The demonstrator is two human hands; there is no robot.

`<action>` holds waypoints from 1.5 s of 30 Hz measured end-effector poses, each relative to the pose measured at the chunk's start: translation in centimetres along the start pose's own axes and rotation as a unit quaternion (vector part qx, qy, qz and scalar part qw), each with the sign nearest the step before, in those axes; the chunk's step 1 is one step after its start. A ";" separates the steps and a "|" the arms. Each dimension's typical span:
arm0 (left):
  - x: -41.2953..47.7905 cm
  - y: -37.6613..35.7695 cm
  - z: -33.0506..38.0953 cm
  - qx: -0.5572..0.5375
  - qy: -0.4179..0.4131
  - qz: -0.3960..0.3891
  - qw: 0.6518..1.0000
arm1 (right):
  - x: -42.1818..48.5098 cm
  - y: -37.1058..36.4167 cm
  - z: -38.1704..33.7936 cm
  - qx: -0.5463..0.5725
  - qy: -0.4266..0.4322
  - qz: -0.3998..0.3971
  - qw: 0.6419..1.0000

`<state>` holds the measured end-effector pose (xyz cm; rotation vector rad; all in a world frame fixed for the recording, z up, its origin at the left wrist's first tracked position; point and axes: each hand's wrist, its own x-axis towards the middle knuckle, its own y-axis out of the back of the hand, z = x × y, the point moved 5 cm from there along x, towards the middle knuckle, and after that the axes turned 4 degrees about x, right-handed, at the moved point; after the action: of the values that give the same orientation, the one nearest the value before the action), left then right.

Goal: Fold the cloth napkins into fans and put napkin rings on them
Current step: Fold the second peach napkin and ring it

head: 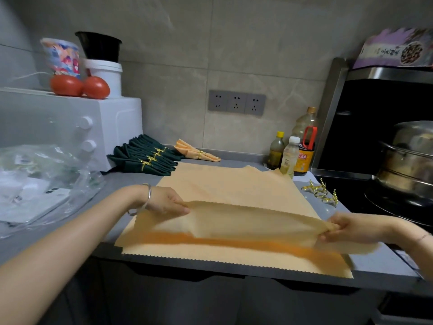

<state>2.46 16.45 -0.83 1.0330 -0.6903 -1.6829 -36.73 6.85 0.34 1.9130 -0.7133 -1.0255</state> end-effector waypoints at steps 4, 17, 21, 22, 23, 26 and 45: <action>-1.0 -0.2 0.6 -0.016 0.059 -0.209 0.976 | -0.4 0.5 1.3 0.045 -0.060 -0.103 0.992; 8.8 4.4 -4.4 0.056 0.089 0.150 0.983 | 9.9 4.7 0.4 0.107 0.030 0.155 0.982; 11.9 5.0 -6.4 0.082 0.127 0.256 0.955 | 15.4 5.6 0.6 0.059 0.046 0.226 0.971; 12.3 5.0 -6.8 0.094 0.142 0.266 0.949 | 16.2 5.6 0.5 0.051 0.042 0.236 0.970; 12.8 5.0 -7.1 0.101 0.158 0.271 0.944 | 17.2 5.5 0.6 0.045 0.036 0.242 0.968; 14.2 4.7 -8.0 0.139 0.190 0.251 0.939 | 19.9 5.4 0.6 0.020 0.028 0.255 0.966; 15.8 5.1 -9.3 0.110 0.195 0.239 0.945 | 25.8 4.9 1.2 -0.017 0.059 0.238 0.969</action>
<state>10.83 0.15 -5.90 1.1975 -0.7969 -0.9621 -25.15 -15.94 -5.81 1.6431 -1.0152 -0.6135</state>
